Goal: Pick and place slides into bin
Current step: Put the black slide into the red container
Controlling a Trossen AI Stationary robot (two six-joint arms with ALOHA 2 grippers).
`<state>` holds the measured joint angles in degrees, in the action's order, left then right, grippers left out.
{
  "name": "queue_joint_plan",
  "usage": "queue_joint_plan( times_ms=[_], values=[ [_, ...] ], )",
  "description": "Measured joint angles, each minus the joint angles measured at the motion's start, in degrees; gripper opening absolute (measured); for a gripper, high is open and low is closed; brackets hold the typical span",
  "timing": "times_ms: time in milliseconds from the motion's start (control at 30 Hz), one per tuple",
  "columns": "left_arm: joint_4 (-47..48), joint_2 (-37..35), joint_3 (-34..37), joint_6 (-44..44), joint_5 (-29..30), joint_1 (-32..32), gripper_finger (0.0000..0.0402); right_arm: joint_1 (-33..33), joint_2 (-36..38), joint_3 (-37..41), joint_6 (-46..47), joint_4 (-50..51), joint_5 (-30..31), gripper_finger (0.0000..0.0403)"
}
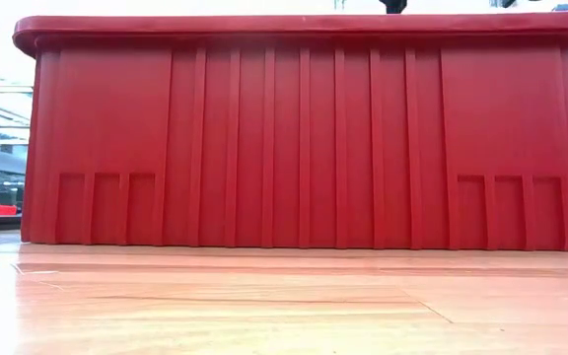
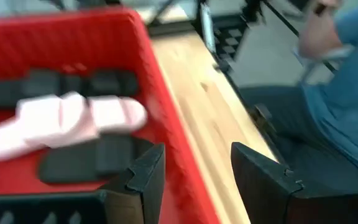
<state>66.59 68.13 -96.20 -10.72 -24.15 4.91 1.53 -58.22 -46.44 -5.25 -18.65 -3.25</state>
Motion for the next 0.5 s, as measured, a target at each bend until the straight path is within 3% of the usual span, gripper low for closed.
queue_joint_plan(
  times_ms=[200,500],
  values=[
    [6.5,0.2,0.0,3.8,0.0,-8.6,0.0177,-6.4,-1.1,0.0,-1.6,-1.0,0.0,0.0171],
    [5.7,2.7,0.0,13.5,0.1,-19.5,0.0177,-12.3,-4.9,0.0,-2.9,-3.4,0.2,0.0171]
  ],
)
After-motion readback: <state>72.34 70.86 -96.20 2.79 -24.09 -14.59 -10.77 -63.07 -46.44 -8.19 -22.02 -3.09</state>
